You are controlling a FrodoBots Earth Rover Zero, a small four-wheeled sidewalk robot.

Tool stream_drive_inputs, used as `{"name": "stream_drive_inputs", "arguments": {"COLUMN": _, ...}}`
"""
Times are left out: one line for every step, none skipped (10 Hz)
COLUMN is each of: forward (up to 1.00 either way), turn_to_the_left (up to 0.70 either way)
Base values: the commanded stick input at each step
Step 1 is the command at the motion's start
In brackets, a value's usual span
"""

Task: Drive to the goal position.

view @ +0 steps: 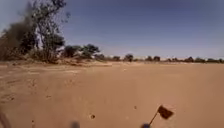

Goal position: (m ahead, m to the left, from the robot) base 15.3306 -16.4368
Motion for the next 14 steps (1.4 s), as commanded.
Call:
{"name": "stream_drive_inputs", "arguments": {"forward": 0.70, "turn_to_the_left": 0.00}}
{"name": "stream_drive_inputs", "arguments": {"forward": 0.70, "turn_to_the_left": 0.00}}
{"name": "stream_drive_inputs", "arguments": {"forward": 0.70, "turn_to_the_left": 0.00}}
{"name": "stream_drive_inputs", "arguments": {"forward": 0.70, "turn_to_the_left": 0.00}}
{"name": "stream_drive_inputs", "arguments": {"forward": 0.70, "turn_to_the_left": 0.00}}
{"name": "stream_drive_inputs", "arguments": {"forward": 0.70, "turn_to_the_left": 0.00}}
{"name": "stream_drive_inputs", "arguments": {"forward": 0.70, "turn_to_the_left": 0.00}}
{"name": "stream_drive_inputs", "arguments": {"forward": 0.70, "turn_to_the_left": 0.00}}
{"name": "stream_drive_inputs", "arguments": {"forward": 0.70, "turn_to_the_left": 0.00}}
{"name": "stream_drive_inputs", "arguments": {"forward": 0.70, "turn_to_the_left": 0.00}}
{"name": "stream_drive_inputs", "arguments": {"forward": 0.70, "turn_to_the_left": 0.00}}
{"name": "stream_drive_inputs", "arguments": {"forward": 0.70, "turn_to_the_left": 0.00}}
{"name": "stream_drive_inputs", "arguments": {"forward": 0.70, "turn_to_the_left": 0.00}}
{"name": "stream_drive_inputs", "arguments": {"forward": 0.70, "turn_to_the_left": 0.00}}
